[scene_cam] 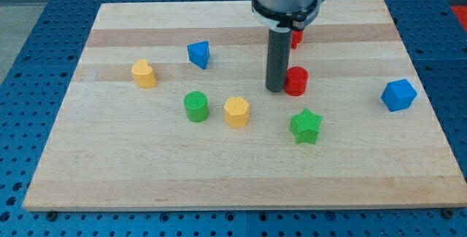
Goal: Slightly push yellow hexagon towards down
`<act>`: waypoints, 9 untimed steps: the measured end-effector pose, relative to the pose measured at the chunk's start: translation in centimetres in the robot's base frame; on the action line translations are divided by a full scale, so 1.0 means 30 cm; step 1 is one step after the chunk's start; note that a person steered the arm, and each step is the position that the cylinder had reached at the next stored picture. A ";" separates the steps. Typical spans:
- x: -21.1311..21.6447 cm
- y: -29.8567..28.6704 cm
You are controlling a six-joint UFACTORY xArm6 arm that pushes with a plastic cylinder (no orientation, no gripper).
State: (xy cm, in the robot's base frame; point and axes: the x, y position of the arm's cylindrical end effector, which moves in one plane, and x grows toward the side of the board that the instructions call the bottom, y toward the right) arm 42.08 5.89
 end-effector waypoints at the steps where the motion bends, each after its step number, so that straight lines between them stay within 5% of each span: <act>1: -0.021 0.028; 6: -0.045 -0.207; 9: 0.083 -0.214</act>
State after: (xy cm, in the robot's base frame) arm 44.58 -0.53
